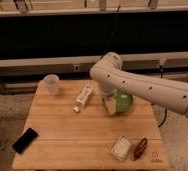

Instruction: Move the arm in a circular motion

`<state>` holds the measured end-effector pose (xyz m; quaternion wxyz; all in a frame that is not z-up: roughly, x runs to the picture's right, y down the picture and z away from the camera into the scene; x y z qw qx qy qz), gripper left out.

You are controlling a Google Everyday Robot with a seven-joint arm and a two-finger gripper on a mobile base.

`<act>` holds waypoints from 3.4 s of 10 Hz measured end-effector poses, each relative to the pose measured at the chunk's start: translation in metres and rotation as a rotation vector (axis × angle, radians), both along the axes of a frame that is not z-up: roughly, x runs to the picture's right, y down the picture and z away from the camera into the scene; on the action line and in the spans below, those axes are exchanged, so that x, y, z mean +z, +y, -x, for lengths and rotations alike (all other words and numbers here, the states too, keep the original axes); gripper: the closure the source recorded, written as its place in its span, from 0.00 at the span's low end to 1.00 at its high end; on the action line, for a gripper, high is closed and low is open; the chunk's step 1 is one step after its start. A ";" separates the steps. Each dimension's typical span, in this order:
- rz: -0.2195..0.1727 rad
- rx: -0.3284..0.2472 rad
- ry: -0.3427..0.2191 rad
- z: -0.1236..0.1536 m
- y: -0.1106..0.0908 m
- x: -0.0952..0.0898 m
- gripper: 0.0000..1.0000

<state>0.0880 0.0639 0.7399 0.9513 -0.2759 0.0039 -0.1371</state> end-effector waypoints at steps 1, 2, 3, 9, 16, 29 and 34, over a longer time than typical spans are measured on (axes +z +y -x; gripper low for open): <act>0.001 0.006 0.002 -0.003 -0.001 0.000 0.20; 0.003 0.010 0.001 -0.003 -0.001 0.001 0.20; 0.000 0.019 0.001 -0.006 -0.006 0.005 0.20; 0.011 0.023 -0.014 -0.002 -0.008 0.010 0.20; 0.027 0.019 -0.040 0.015 -0.005 0.013 0.20; 0.051 0.002 -0.063 0.013 -0.004 0.022 0.20; 0.060 -0.017 -0.073 0.013 -0.003 0.025 0.20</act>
